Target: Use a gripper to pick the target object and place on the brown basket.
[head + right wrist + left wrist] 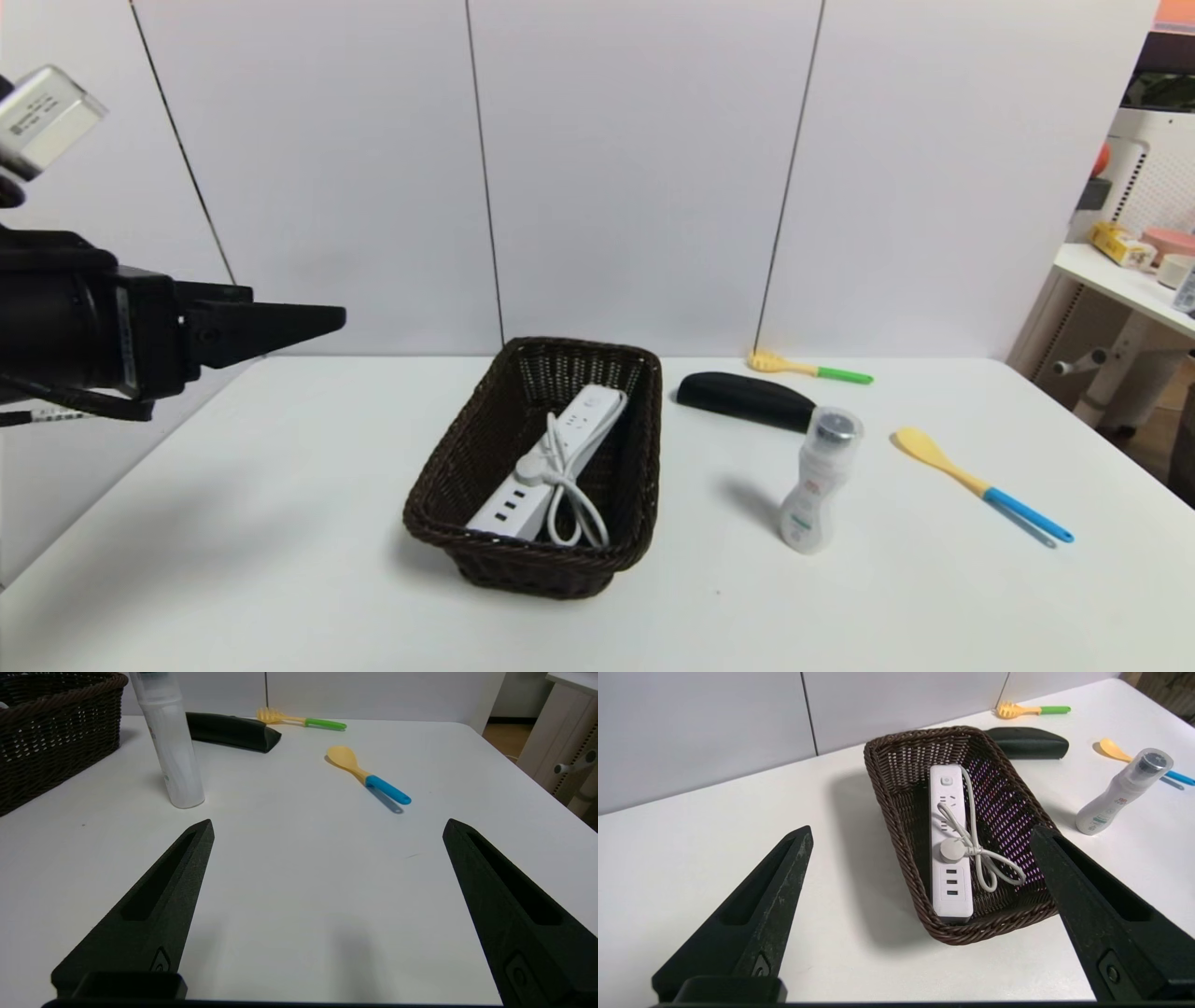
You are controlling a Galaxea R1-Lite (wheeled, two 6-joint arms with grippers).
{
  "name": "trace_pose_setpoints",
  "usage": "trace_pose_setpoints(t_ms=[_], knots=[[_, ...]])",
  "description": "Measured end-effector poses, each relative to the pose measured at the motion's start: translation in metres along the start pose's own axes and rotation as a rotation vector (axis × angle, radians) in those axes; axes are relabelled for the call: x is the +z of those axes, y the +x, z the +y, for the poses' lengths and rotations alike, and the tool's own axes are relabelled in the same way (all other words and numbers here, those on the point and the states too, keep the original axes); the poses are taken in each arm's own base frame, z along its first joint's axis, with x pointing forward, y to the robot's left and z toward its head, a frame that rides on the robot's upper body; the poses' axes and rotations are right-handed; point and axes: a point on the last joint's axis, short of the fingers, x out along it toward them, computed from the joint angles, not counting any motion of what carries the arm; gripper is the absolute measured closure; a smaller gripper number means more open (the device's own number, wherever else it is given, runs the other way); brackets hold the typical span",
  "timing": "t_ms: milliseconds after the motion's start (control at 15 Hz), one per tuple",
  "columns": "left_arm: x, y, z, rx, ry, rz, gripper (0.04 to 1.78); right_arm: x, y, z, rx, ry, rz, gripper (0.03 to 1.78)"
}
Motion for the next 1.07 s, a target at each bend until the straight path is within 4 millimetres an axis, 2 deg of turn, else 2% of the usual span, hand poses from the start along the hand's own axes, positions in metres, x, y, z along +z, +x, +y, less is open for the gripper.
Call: trace_pose_setpoints(t_ms=[200, 533, 1067], knots=[[-0.001, -0.01, -0.001, 0.008, 0.004, -0.029, 0.15, 0.0, 0.0, 0.0, 0.0, 0.0, 0.0, 0.12], [-0.016, -0.016, 0.003, 0.108, -0.028, 0.015, 0.13, 0.0, 0.0, 0.0, 0.0, 0.0, -0.001, 0.12], [-0.019, 0.002, 0.01, 0.134, -0.037, 0.059, 0.13, 0.0, 0.0, 0.0, 0.001, 0.0, 0.0, 0.12]])
